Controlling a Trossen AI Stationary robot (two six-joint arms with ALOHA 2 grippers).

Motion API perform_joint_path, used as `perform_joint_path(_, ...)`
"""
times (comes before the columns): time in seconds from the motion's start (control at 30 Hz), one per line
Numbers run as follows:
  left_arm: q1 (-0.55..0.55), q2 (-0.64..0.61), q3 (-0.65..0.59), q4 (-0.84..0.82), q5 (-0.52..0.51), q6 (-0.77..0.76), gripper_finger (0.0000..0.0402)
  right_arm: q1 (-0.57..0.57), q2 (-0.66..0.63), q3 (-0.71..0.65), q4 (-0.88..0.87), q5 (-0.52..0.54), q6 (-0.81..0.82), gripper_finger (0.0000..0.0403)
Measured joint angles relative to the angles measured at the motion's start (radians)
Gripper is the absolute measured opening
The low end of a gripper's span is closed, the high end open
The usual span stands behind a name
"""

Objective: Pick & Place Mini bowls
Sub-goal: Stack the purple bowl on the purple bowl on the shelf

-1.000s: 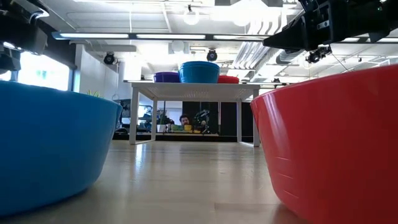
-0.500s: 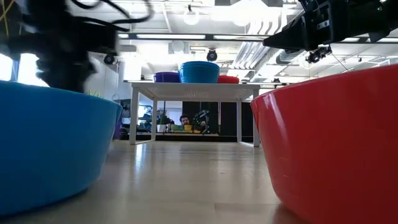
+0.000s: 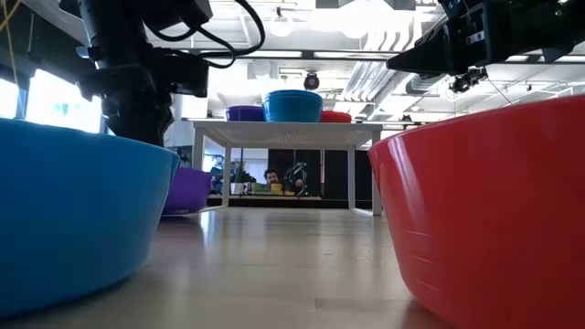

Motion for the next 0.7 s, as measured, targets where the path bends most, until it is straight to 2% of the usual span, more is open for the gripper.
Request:
perform_joint_path(0.13,0.0,-0.001,0.0,-0.022,0.037,-0.01,0.0065,0.0,0.0,0.0,0.0,0.0,0.0,0.0)
perform_joint_path(0.33,0.0,-0.044,0.0,-0.122,0.035,-0.01,0.0109,0.0,0.0,0.0,0.0,0.0,0.0,0.0)
perform_joint_path(0.5,0.0,-0.115,0.0,-0.182,-0.012,-0.033,0.0117,0.0,0.0,0.0,-0.002,0.0,0.001,0.0)
perform_joint_path(0.7,0.018,-0.206,-0.001,-0.336,-0.097,-0.078,0.0117,0.0,0.0,0.0,-0.008,0.0,0.001,0.0)
